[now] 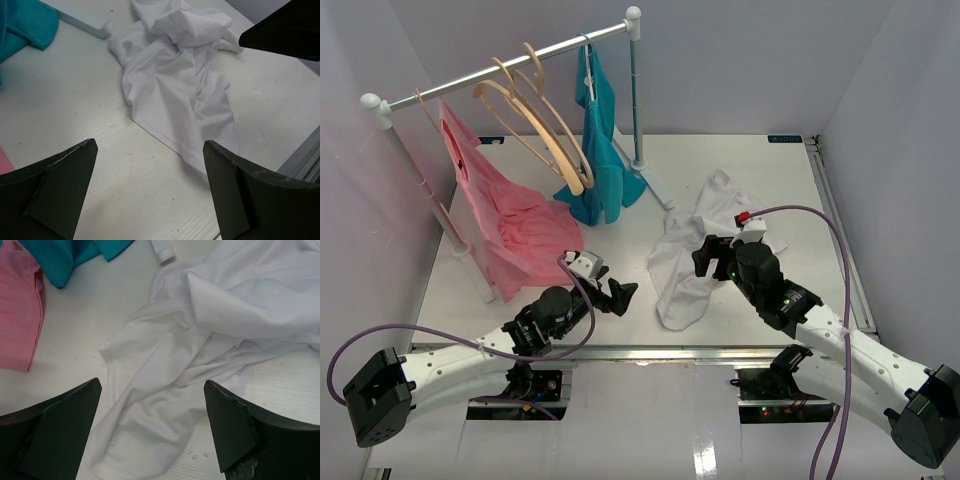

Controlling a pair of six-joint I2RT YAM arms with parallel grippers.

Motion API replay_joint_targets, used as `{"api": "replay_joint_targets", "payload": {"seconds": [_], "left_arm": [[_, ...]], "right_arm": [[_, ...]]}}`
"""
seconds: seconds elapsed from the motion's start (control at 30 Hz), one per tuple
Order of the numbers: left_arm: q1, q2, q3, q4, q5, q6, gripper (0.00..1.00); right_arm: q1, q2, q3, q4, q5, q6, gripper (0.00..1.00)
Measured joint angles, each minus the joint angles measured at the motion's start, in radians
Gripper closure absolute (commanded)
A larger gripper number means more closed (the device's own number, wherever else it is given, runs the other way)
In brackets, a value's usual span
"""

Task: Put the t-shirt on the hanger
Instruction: Move the T-shirt to the center of the board.

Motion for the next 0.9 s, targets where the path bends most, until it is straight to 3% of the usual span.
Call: {"api": "replay_joint_targets", "payload": {"seconds": [0.33, 0.7, 0.9], "left_arm": [[0.0, 0.057, 0.006, 0.008, -0.011, 0.02, 0.02], [0.001, 0.118, 0.011, 0.012, -0.041, 0.032, 0.02], [0.002, 0.109, 0.011, 0.015, -0.041, 0.032, 0.02]], "right_arm": [[-0.035, 0.007, -0.008, 0.007, 0.057, -0.025, 0.04], [-0.344, 0.331, 0.201, -0.016, -0.029, -0.068, 0.2], [-0.406, 0.44, 0.264, -0.022, -0.13, -0.113, 0.24]]}}
